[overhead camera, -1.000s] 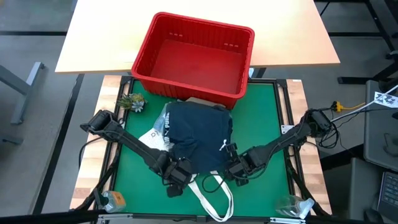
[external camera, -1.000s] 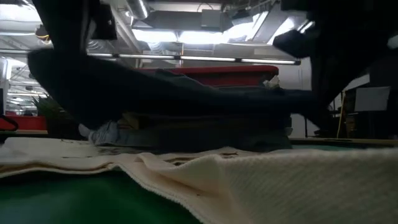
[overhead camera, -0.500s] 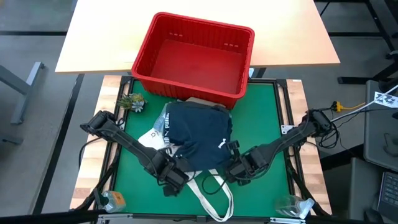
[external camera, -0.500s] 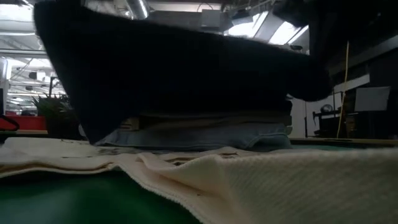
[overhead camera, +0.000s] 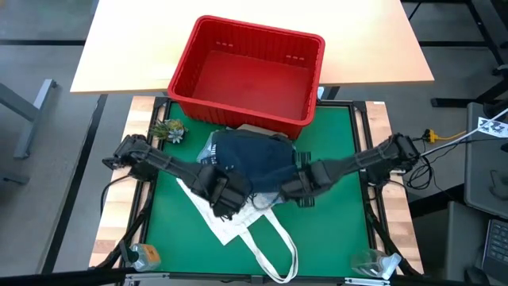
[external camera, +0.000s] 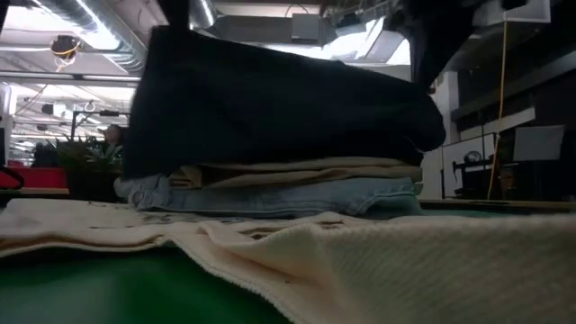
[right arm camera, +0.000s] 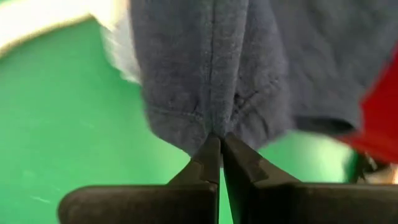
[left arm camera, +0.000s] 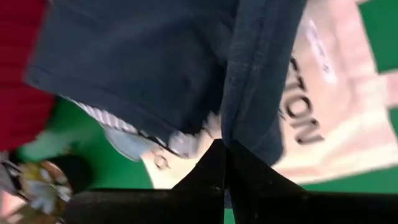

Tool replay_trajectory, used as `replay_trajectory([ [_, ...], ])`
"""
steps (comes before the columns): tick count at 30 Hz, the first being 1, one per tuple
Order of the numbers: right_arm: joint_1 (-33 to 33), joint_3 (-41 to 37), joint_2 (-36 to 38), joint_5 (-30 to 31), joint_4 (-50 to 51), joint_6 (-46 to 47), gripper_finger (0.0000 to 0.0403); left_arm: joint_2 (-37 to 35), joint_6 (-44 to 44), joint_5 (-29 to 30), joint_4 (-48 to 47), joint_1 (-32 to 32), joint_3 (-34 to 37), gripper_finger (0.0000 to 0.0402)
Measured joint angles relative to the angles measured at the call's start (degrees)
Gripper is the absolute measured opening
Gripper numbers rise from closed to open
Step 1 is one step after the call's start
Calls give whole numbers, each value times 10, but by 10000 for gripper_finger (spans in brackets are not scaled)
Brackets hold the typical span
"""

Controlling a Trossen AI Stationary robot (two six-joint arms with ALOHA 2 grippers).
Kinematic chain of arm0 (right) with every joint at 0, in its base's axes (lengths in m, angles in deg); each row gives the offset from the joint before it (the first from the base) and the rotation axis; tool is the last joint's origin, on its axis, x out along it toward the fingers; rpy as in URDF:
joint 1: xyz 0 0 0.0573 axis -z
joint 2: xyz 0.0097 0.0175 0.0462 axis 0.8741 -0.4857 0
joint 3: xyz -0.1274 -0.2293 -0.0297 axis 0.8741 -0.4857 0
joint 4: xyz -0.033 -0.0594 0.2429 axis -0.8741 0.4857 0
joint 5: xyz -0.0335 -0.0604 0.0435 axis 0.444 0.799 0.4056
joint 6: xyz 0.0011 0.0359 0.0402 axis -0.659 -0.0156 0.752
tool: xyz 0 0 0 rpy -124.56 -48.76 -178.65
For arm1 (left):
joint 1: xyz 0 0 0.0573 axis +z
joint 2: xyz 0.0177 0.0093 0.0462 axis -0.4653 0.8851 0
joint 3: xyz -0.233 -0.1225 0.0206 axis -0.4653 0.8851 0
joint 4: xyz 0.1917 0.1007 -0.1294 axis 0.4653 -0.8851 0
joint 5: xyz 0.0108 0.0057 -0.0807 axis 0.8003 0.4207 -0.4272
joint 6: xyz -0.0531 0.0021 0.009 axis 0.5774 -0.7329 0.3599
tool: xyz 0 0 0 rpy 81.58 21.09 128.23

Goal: Fold Laundry from Bin
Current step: Fold the gray shorts

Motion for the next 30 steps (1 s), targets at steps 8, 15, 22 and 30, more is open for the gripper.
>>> replay_trajectory([
  [8,94,4,27,9,34,-27,7,-40,-97,59,0,69,0,0],
  [15,175,4,35,8,19,-48,7,-64,-185,65,0,156,1,0],
  [22,231,4,31,7,-23,-74,7,-63,-248,92,1,240,42,0],
  [30,248,4,31,3,-55,-76,7,-64,-278,92,14,296,89,0],
])
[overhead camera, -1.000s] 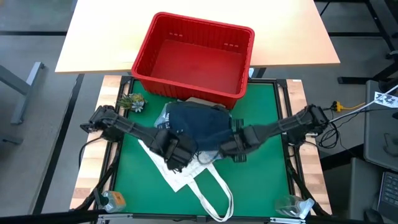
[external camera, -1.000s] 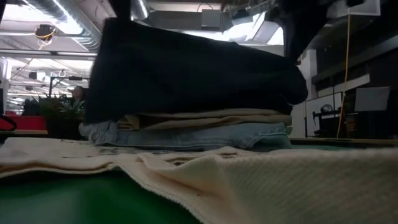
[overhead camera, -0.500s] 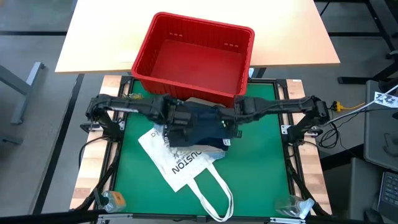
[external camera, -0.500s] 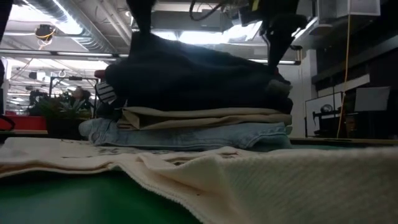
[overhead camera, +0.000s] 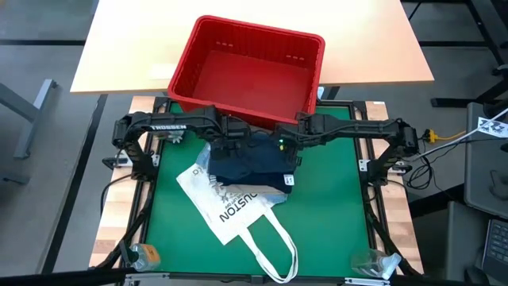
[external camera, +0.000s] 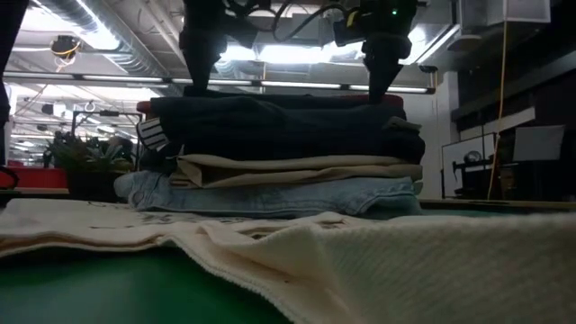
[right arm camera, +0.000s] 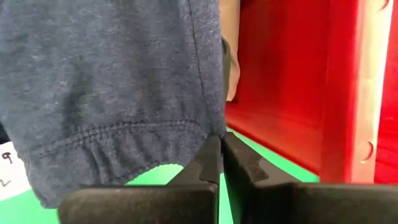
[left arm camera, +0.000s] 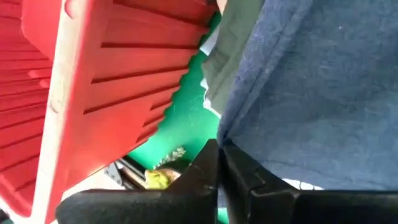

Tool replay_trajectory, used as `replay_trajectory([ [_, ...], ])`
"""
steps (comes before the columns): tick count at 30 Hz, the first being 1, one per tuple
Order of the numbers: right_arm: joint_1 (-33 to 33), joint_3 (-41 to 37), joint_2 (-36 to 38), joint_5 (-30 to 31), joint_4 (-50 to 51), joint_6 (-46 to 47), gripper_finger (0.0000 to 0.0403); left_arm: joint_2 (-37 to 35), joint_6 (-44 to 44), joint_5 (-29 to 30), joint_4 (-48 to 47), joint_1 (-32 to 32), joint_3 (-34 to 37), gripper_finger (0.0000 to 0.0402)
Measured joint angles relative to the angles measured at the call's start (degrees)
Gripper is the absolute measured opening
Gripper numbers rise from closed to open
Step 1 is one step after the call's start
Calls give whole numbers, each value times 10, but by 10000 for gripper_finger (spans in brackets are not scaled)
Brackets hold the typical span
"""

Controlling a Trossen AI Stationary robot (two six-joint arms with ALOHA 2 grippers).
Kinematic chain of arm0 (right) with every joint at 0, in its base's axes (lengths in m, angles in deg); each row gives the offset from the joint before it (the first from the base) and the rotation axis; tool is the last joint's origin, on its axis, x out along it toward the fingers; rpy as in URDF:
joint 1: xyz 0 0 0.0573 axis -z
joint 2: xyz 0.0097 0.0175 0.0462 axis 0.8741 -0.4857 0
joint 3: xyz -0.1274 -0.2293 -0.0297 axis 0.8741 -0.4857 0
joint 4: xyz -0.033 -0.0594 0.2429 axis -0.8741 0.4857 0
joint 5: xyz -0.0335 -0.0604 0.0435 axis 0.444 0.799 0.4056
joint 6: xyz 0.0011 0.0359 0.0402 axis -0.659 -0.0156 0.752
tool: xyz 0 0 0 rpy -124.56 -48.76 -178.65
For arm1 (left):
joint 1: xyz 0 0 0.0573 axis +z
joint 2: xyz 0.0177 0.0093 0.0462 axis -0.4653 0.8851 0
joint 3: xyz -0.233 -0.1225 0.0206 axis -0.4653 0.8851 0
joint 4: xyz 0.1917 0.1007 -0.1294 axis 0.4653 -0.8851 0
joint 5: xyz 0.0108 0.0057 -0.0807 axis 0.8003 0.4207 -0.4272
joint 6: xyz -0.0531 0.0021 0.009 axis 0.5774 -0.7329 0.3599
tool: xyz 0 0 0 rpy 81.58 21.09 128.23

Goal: Fold Laundry from Bin
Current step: Fold the gray shorts

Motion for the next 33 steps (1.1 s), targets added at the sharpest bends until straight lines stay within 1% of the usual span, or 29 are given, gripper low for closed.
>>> replay_trajectory([
  [6,-1,0,0,0,-1,0,7,0,0,0,7,5,15,7],
  [12,-2,0,0,0,0,-8,8,0,0,6,15,5,15,39],
  [16,-2,0,0,0,0,-16,10,0,0,10,16,5,15,71],
  [19,-2,0,0,8,0,-16,33,0,0,11,16,5,15,97],
  [23,-2,0,0,69,0,-16,84,0,2,10,16,5,15,126],
  [27,-1,0,0,113,0,-16,124,0,0,11,7,5,15,140],
  [30,-2,0,0,118,1,-16,137,0,1,7,4,4,15,141],
  [33,-2,0,0,95,5,-15,139,0,10,-20,0,-5,8,135],
])
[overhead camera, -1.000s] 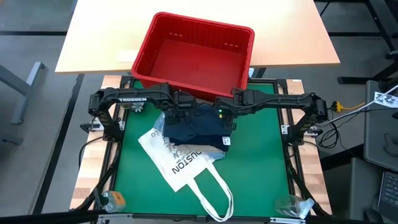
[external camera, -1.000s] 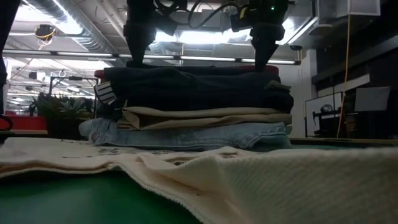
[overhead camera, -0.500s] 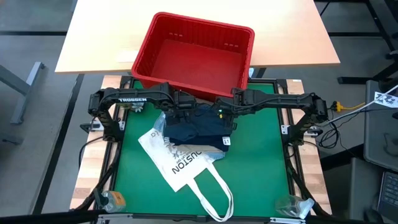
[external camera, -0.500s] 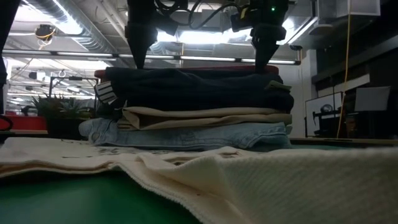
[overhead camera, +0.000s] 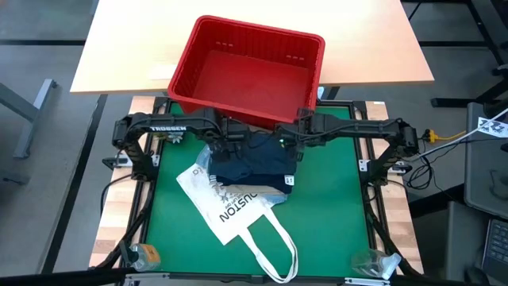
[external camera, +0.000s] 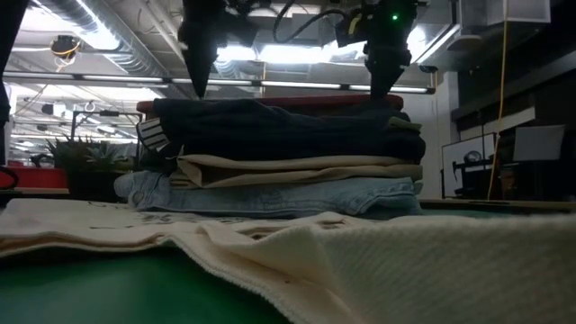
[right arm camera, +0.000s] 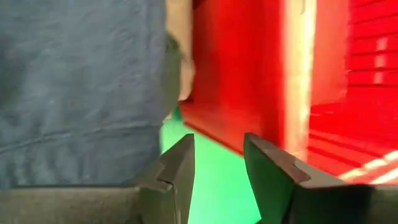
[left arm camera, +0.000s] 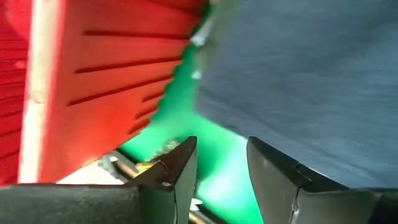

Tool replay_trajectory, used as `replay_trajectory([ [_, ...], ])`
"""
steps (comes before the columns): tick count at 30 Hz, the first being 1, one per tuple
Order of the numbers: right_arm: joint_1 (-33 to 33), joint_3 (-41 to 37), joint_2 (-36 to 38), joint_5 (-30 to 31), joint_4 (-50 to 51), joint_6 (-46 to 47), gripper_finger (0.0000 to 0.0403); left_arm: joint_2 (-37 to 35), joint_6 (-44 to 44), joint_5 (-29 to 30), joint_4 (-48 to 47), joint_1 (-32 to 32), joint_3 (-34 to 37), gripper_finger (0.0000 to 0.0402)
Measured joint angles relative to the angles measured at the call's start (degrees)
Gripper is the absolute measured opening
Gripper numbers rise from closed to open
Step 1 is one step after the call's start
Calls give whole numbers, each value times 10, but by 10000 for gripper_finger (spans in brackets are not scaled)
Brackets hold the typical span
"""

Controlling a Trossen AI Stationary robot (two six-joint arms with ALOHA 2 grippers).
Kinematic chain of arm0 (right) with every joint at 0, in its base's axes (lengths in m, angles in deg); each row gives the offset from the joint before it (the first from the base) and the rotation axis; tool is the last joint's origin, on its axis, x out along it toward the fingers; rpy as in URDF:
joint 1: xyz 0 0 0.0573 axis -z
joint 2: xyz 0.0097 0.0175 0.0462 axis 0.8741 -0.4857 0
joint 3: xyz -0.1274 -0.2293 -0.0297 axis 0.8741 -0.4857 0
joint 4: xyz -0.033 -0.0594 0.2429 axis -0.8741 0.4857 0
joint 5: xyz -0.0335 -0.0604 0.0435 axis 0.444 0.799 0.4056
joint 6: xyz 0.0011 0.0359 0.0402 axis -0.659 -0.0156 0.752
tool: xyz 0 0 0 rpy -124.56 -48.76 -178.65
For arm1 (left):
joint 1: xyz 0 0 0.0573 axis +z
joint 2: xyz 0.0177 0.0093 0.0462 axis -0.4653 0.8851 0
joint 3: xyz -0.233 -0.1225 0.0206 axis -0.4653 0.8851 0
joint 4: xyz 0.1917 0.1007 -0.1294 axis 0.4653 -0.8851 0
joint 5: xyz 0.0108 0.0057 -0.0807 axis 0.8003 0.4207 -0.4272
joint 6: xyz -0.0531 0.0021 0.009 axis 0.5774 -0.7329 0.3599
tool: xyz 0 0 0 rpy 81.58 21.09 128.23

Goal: Fold Laundry from Bin
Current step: Fold the gray shorts

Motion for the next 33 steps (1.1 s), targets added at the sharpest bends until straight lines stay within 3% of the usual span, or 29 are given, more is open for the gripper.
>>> replay_trajectory([
  [6,-11,30,4,-86,52,1,133,-15,10,-51,14,-46,-30,123],
  [13,-74,66,5,-105,27,7,131,-18,110,-79,102,-109,-19,115],
  [24,-106,-47,5,-111,-79,0,131,-16,86,-78,338,-157,109,99],
  [33,-101,-120,5,-111,-105,-2,131,-16,138,-91,360,-159,212,87],
])
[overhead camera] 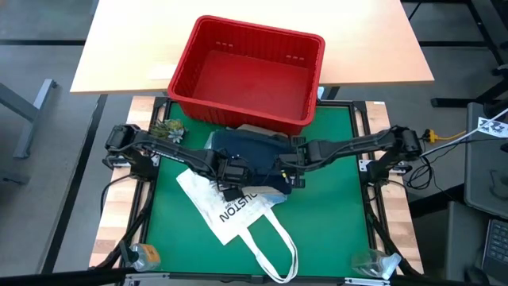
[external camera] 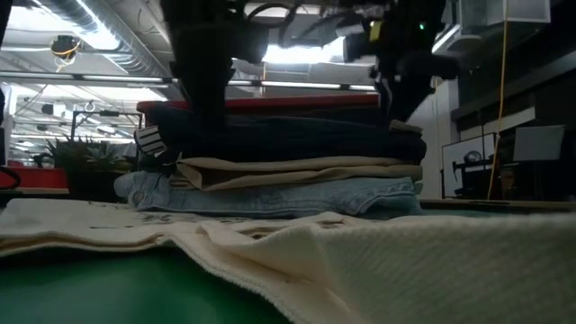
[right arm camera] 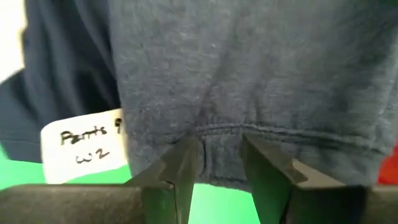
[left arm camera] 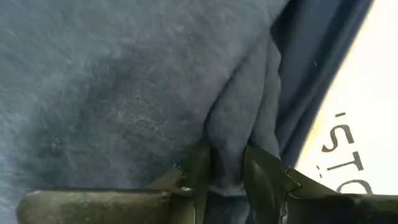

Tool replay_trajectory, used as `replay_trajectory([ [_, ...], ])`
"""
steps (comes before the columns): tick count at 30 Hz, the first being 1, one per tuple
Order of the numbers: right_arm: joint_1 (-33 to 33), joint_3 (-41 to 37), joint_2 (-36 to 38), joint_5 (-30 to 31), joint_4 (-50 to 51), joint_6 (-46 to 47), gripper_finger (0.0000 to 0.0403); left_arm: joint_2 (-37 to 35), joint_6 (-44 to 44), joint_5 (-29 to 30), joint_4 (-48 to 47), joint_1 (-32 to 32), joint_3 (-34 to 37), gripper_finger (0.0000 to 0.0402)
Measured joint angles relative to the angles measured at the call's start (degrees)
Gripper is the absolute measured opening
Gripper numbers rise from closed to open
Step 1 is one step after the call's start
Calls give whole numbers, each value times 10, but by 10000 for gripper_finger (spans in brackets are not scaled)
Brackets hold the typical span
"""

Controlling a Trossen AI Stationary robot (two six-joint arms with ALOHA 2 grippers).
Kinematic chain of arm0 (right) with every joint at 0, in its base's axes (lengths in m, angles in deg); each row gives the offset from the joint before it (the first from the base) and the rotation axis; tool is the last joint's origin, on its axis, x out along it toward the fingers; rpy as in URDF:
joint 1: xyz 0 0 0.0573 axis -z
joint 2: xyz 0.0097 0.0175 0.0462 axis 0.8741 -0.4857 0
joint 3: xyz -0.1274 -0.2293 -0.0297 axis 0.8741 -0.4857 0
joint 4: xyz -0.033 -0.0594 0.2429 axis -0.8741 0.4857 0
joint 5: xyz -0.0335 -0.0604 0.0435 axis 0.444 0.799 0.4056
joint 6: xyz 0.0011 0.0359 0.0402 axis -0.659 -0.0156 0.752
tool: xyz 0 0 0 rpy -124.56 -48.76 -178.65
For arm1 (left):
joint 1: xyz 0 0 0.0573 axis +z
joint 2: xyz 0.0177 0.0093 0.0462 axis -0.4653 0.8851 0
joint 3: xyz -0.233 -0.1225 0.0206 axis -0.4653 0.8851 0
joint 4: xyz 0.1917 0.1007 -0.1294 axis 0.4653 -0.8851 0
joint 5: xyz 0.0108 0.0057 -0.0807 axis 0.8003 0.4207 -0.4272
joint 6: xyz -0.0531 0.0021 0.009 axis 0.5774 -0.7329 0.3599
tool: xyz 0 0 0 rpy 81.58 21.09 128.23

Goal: Fold Laundry from Bin
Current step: Fold the gray shorts

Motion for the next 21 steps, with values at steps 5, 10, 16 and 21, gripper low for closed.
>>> replay_trajectory([
  [5,13,-30,0,3,-3,2,131,0,2,-24,0,-19,3,79],
  [10,24,-33,0,4,8,2,131,-1,1,-22,-16,-36,-4,72],
  [16,22,2,0,-7,30,2,131,-1,1,-22,-26,-42,-28,71],
  [21,22,53,0,-31,62,7,131,-1,-25,-25,-45,-44,-74,71],
])
